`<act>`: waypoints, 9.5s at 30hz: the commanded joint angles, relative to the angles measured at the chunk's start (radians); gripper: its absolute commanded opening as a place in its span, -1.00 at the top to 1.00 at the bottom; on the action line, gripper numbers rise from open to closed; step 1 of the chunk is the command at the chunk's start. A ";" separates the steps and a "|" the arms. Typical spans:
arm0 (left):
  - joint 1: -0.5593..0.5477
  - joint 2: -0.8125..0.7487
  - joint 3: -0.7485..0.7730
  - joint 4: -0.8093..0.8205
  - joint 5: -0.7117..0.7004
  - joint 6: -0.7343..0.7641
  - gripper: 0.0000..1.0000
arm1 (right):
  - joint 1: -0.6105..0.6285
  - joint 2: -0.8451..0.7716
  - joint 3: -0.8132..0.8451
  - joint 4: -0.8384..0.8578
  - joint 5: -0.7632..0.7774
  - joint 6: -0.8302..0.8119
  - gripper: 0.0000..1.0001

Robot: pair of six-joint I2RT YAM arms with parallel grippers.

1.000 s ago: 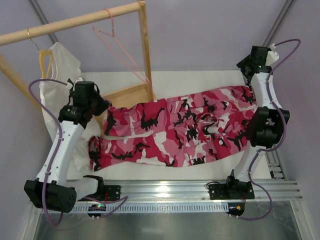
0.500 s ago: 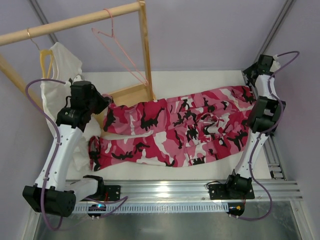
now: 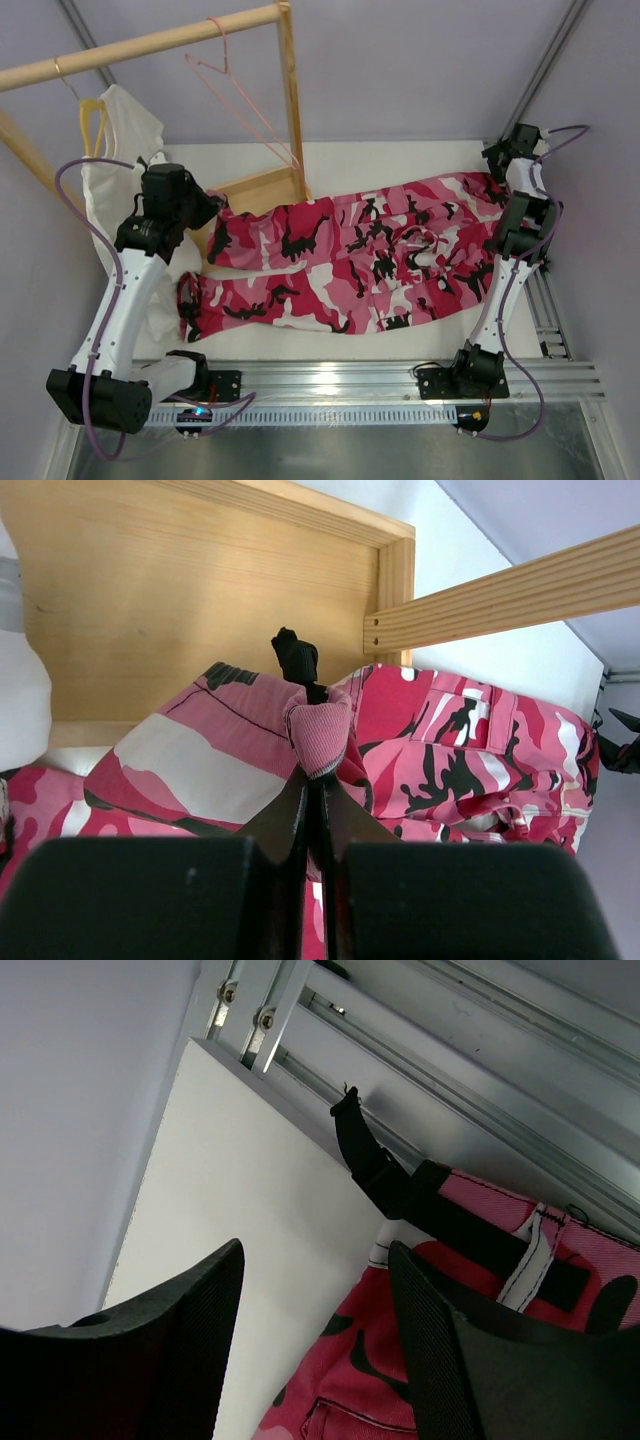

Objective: Place the trousers on the hanger
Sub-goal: Fold the trousers

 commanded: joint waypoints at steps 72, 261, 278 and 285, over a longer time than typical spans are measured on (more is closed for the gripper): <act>-0.002 -0.094 -0.080 0.082 -0.052 0.013 1.00 | 0.028 0.151 0.298 -0.564 0.081 -0.133 0.20; -0.022 0.100 0.046 -0.238 -0.292 0.188 -0.42 | 0.297 -1.050 -0.985 -0.115 -0.271 -0.164 -0.27; -0.207 -0.160 -0.272 -0.312 -0.109 0.038 -0.32 | 0.194 -1.171 -1.156 -0.409 0.082 -0.015 -0.04; -0.341 -0.154 -0.382 -0.229 -0.060 -0.074 -0.27 | 0.194 -1.150 -1.282 -0.319 0.051 0.017 0.07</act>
